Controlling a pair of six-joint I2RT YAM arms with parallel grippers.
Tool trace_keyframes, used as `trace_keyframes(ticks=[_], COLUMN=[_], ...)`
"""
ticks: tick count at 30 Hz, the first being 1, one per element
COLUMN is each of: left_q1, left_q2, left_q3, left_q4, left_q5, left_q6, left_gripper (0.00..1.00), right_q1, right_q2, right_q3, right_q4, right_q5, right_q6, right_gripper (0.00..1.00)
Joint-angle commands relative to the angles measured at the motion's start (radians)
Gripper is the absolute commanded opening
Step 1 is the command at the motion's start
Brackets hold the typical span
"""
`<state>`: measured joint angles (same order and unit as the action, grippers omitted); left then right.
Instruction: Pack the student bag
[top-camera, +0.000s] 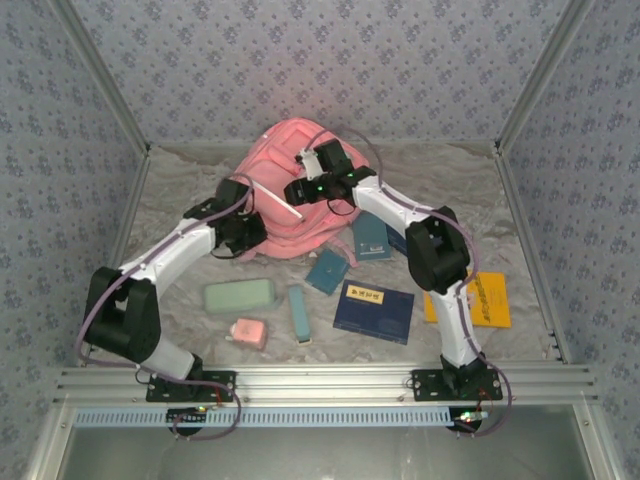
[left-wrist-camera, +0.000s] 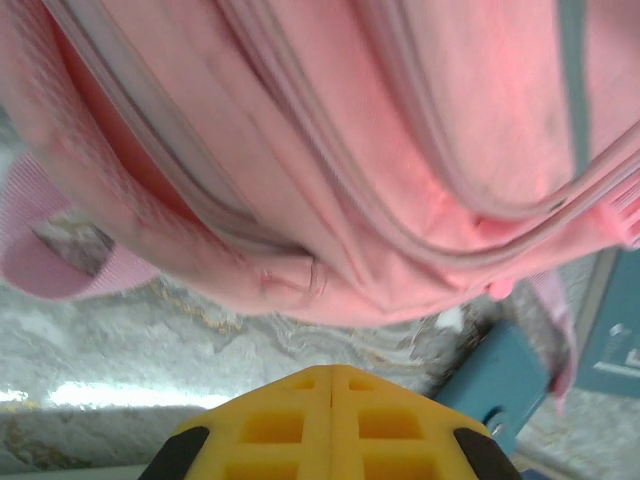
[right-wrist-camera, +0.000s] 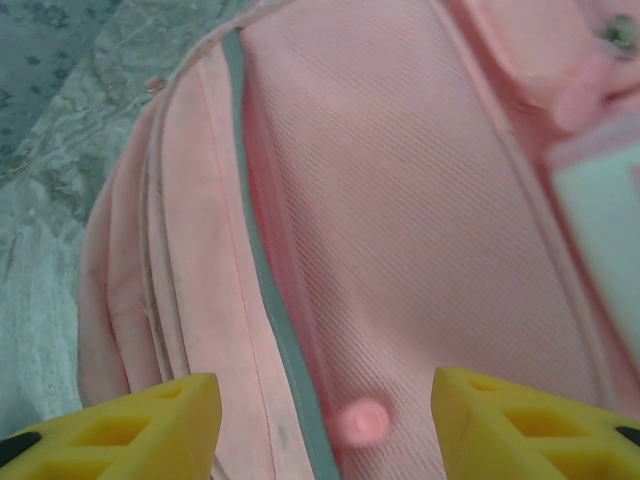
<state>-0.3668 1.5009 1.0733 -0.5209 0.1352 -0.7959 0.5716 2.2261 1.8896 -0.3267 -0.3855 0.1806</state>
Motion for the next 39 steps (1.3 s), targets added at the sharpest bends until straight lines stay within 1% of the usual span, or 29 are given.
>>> trace_keyframes(ticks=[1, 3, 5, 12, 15, 17, 19, 21, 23, 26, 31, 33, 37, 39], left_q1=[0.037, 0.065, 0.085, 0.128, 0.134, 0.138, 0.141, 0.141, 0.141, 0.144, 0.152, 0.152, 0.154, 0.157], left_q2=[-0.002, 0.018, 0.048, 0.137, 0.191, 0.223, 0.245, 0.264, 0.283, 0.307, 0.338, 0.345, 0.342, 0.318], left_q3=[-0.006, 0.000, 0.022, 0.063, 0.090, 0.103, 0.111, 0.127, 0.149, 0.175, 0.215, 0.233, 0.231, 0.220], left_q4=[0.010, 0.016, 0.007, 0.001, -0.004, 0.002, 0.015, 0.020, 0.013, 0.010, 0.003, -0.012, -0.007, -0.004], left_q5=[0.054, 0.059, 0.059, 0.062, 0.059, 0.067, 0.072, 0.072, 0.059, 0.041, 0.052, 0.045, 0.040, 0.036], left_q6=[0.029, 0.019, 0.018, 0.024, 0.035, 0.032, 0.031, 0.033, 0.041, 0.057, 0.077, 0.091, 0.098, 0.098], left_gripper=[0.00, 0.00, 0.00, 0.00, 0.00, 0.00, 0.00, 0.00, 0.00, 0.00, 0.00, 0.00, 0.00, 0.00], right_q1=[-0.018, -0.011, 0.001, 0.008, 0.007, 0.011, 0.015, 0.017, 0.015, 0.023, 0.051, 0.056, 0.059, 0.052], right_q2=[0.118, 0.170, 0.207, 0.245, 0.244, 0.246, 0.252, 0.273, 0.307, 0.337, 0.339, 0.339, 0.335, 0.321], right_q3=[0.152, 0.218, 0.261, 0.295, 0.295, 0.295, 0.302, 0.325, 0.370, 0.427, 0.445, 0.452, 0.467, 0.463], right_q4=[-0.132, -0.176, -0.215, -0.251, -0.238, -0.240, -0.252, -0.270, -0.335, -0.376, -0.398, -0.395, -0.362, -0.313], right_q5=[-0.115, -0.174, -0.192, -0.320, -0.398, -0.425, -0.426, -0.405, -0.392, -0.413, -0.444, -0.458, -0.458, -0.455], right_q6=[-0.041, -0.045, -0.051, -0.041, -0.023, -0.022, -0.032, -0.045, -0.058, -0.075, -0.122, -0.120, -0.079, -0.028], right_gripper=[0.58, 0.58, 0.57, 0.53, 0.47, 0.42, 0.38, 0.37, 0.34, 0.31, 0.26, 0.20, 0.00, 0.00])
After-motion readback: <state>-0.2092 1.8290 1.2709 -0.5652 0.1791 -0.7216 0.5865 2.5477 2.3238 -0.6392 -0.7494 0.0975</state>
